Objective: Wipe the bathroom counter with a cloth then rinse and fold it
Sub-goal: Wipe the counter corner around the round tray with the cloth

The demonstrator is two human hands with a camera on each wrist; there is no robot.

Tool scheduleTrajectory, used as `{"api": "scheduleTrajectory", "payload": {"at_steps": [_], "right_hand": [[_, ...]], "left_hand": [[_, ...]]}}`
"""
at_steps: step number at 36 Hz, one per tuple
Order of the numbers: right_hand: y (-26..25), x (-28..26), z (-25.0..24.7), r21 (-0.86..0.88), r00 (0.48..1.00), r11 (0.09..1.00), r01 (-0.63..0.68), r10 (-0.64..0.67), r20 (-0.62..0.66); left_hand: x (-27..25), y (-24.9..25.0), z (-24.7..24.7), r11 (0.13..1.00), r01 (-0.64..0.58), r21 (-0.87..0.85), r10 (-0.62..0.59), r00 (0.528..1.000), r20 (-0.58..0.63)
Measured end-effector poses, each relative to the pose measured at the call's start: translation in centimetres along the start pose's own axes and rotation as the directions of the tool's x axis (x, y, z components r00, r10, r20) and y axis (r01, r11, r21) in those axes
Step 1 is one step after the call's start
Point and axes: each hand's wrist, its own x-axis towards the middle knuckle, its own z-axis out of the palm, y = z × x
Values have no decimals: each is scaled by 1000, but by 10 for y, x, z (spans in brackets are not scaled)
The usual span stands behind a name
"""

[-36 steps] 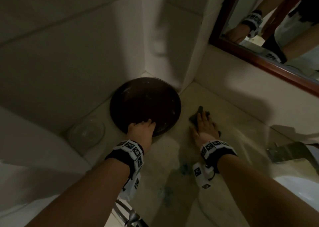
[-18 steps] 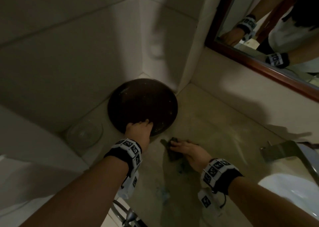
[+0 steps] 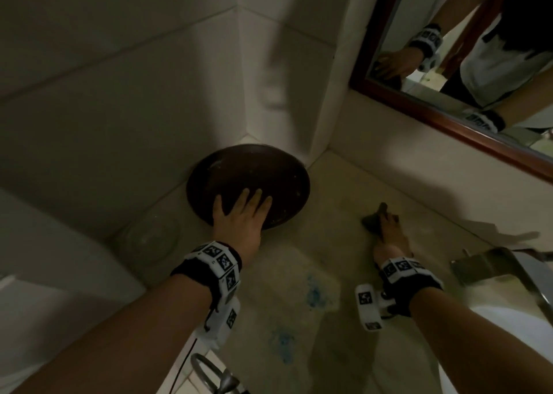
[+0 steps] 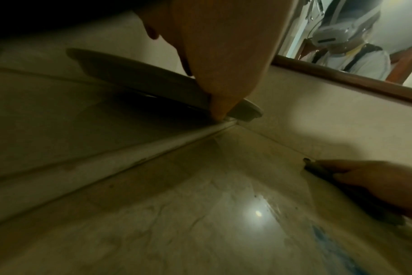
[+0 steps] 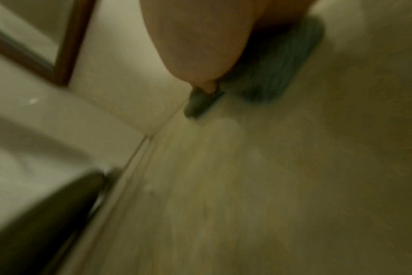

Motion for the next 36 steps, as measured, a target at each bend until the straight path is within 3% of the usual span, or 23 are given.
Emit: {"api": "scheduleTrajectory", "payload": {"at_steps": [3, 7, 13, 19, 22, 26, 29, 30, 36], "right_hand": [[-26, 0, 10, -118, 1000, 993, 21, -19, 18], [-59, 0, 25, -140, 986, 978, 155, -145, 84], [-90, -12, 49, -155, 921, 921, 358, -322, 218], [-115, -54, 70, -158, 757, 754, 638, -577, 306], [-117, -62, 76, -134, 674, 683, 718, -634, 379], [-100, -62, 85, 36, 563, 633, 773, -712, 420], [-92, -69, 76, 36, 569, 628, 778, -727, 384], [-91, -72, 66, 62, 594, 652, 756, -723, 353], [-59, -59, 8, 322, 845, 817, 478, -528, 86]], "left_hand": [[-1, -6, -6, 1000, -7, -20, 7, 999, -39], [-2, -16, -18, 999, -5, -43, 1, 995, -97], [-1, -23, -29, 994, 50, -95, -63, 989, -132], [-2, -23, -35, 992, 64, -106, -79, 987, -140], [-1, -24, -38, 993, 65, -102, -77, 990, -119], [-1, -23, -37, 988, 93, -122, -104, 991, -85], [-3, -20, -33, 986, 106, -131, -113, 992, -46], [-4, -19, -30, 986, 101, -131, -106, 994, -29], [-5, -12, -5, 988, 95, -121, -86, 993, 78]]}}
